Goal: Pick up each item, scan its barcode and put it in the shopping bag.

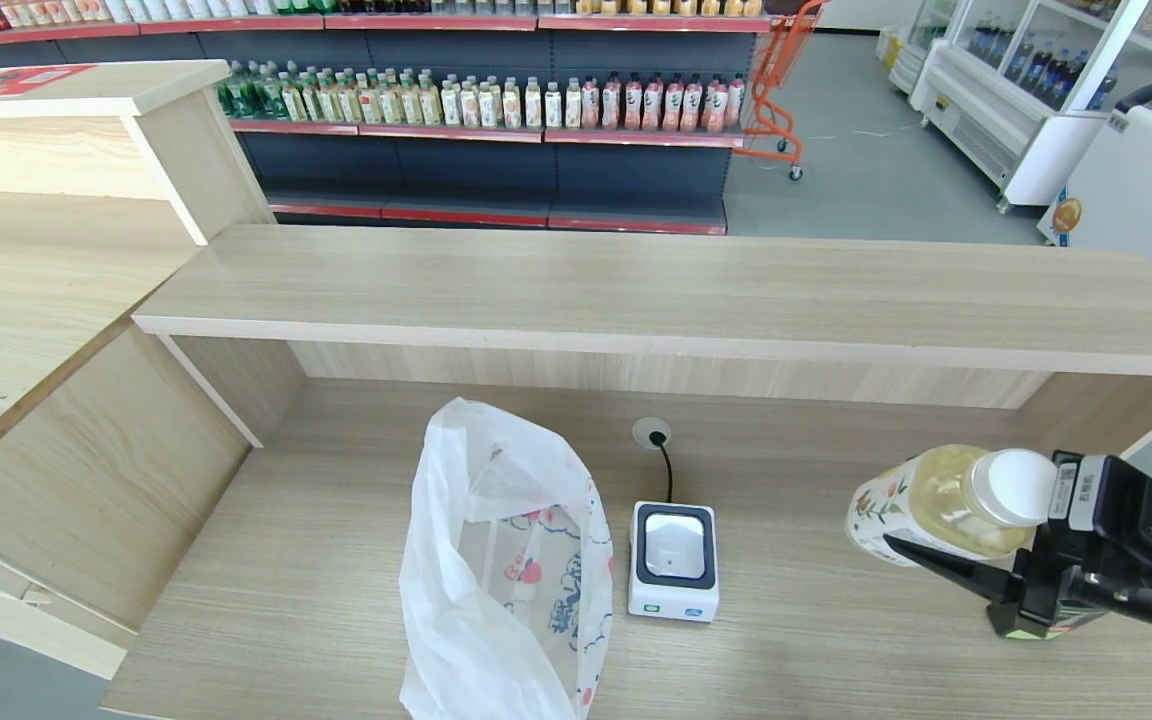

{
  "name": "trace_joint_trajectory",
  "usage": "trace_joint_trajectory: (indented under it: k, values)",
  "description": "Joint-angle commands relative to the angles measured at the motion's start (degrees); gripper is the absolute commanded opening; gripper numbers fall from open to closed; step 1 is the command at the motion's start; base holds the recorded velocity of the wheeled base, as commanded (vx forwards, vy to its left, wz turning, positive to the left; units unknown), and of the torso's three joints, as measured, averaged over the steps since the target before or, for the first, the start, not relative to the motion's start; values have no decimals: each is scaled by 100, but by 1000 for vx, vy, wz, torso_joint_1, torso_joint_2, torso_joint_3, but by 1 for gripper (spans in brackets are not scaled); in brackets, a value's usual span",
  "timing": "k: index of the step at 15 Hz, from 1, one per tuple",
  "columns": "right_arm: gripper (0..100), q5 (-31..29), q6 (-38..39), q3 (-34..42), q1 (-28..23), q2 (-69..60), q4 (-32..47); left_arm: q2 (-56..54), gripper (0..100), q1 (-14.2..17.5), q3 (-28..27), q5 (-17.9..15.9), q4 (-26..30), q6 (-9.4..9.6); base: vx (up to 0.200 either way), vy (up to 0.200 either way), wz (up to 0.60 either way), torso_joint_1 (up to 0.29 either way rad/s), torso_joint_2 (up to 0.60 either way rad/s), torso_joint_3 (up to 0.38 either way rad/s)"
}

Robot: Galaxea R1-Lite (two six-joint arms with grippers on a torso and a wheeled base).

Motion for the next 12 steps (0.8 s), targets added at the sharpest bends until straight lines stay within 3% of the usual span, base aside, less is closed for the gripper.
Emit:
trace_joint_trajectory:
  k: [1, 4, 12]
  values:
    - [0, -63, -7, 244, -1, -198, -11, 9, 100, 0, 0, 1, 0, 1, 0, 0, 0, 0, 0, 0]
    - [0, -115, 107, 235, 8, -277, -3, 9, 100, 0, 0, 1, 0, 1, 0, 0, 0, 0, 0, 0]
    - [0, -71, 555, 209, 16, -163, 6, 9, 100, 0, 0, 1, 0, -7, 0, 200, 0, 2, 4, 2]
